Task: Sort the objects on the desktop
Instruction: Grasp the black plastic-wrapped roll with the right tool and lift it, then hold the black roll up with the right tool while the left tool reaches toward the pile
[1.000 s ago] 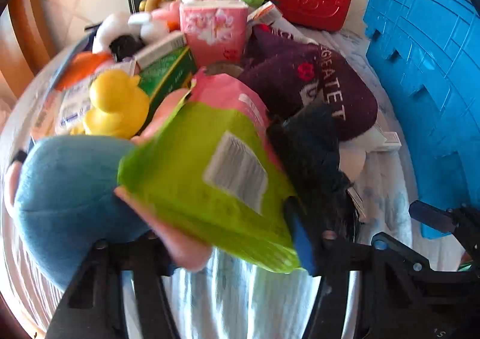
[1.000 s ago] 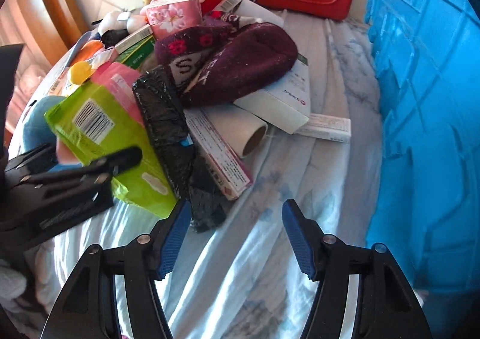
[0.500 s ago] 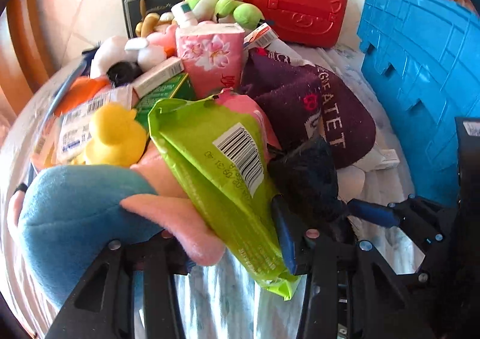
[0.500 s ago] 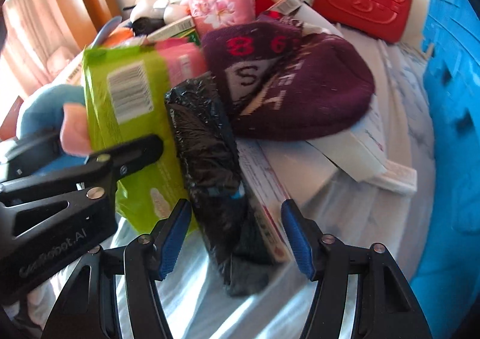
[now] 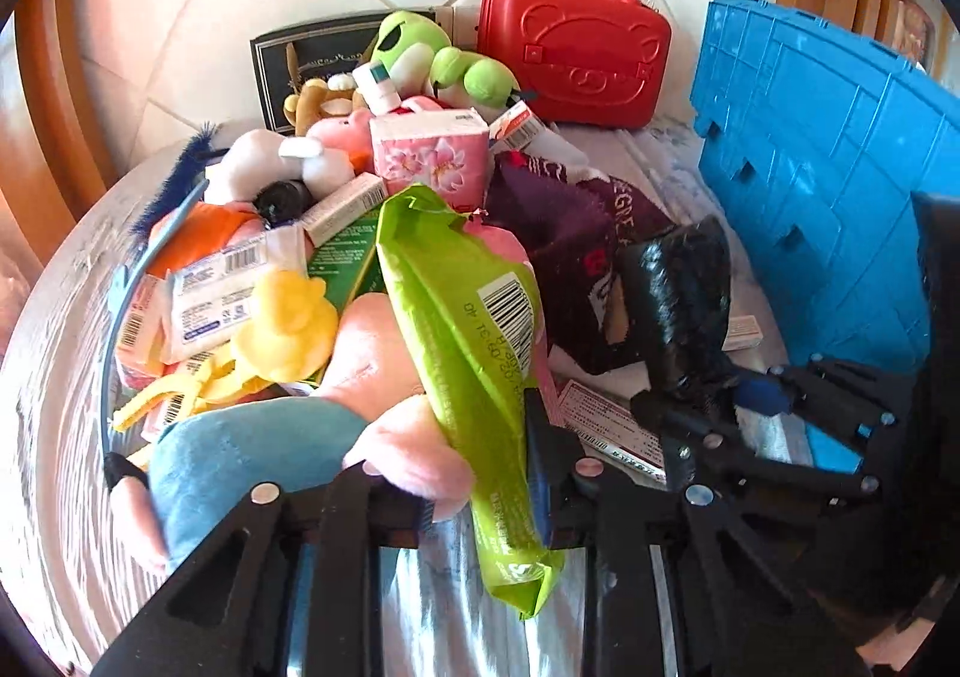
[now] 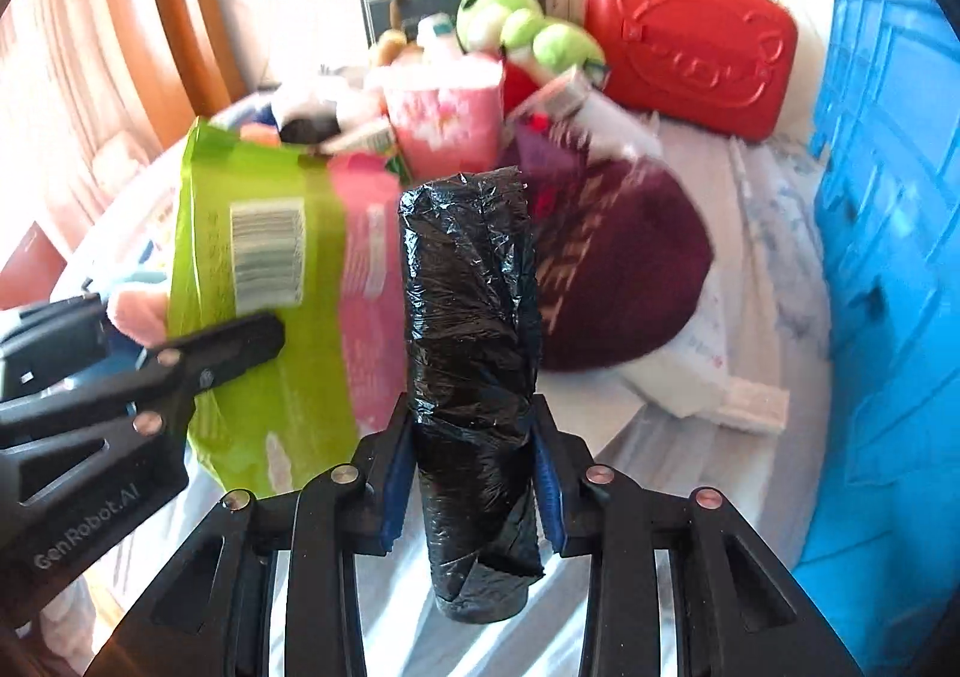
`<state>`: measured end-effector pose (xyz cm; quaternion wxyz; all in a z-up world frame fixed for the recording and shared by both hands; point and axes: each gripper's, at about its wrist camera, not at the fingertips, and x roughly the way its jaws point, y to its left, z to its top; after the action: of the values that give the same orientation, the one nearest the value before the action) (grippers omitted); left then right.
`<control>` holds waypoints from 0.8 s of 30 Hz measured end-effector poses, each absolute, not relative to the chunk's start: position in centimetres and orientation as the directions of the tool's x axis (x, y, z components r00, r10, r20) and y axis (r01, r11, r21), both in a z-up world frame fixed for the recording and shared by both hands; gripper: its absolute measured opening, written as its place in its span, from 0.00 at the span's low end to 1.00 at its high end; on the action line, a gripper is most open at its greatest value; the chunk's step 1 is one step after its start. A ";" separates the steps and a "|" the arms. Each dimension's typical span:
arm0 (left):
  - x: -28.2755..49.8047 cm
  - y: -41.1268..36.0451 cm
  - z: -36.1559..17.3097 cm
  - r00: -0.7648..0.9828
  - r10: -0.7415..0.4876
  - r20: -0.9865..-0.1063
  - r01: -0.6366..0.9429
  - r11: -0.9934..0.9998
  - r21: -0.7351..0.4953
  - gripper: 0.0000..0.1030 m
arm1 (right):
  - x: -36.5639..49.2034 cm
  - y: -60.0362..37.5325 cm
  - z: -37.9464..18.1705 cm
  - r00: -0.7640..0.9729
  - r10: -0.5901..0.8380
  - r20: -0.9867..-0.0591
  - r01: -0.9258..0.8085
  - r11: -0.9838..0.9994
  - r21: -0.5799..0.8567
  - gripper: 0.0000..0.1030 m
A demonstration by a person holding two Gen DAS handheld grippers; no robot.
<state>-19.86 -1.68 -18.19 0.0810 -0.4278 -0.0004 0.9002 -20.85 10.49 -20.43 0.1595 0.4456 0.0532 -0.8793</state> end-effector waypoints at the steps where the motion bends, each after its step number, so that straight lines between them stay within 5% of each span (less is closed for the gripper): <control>1: -19.7 -1.9 -17.7 -0.626 0.152 -0.765 -0.147 -0.986 -0.075 0.23 | -21.0 10.4 -19.8 -0.562 -0.234 -0.793 0.325 -0.944 0.048 0.33; 15: -18.7 -3.1 -7.4 -0.788 0.138 -0.599 -0.177 -0.984 0.006 0.22 | -18.8 10.7 -9.9 -0.711 -0.197 -0.675 0.258 -0.966 0.011 0.33; 20: -19.2 -3.9 -8.0 -0.773 0.160 -0.615 -0.201 -0.980 -0.002 0.23 | -18.7 10.7 -9.1 -0.720 -0.185 -0.669 0.241 -0.971 0.010 0.33; 24: -20.6 -4.8 -12.4 -0.655 0.179 -0.734 -0.204 -0.977 -0.057 0.28 | -19.1 10.3 -11.1 -0.675 -0.181 -0.715 0.240 -0.971 0.019 0.33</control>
<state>-20.62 -4.76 -12.44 0.1053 -0.4016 0.0153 0.9096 -19.05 10.27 -11.14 0.1150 0.3864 0.0381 -0.9144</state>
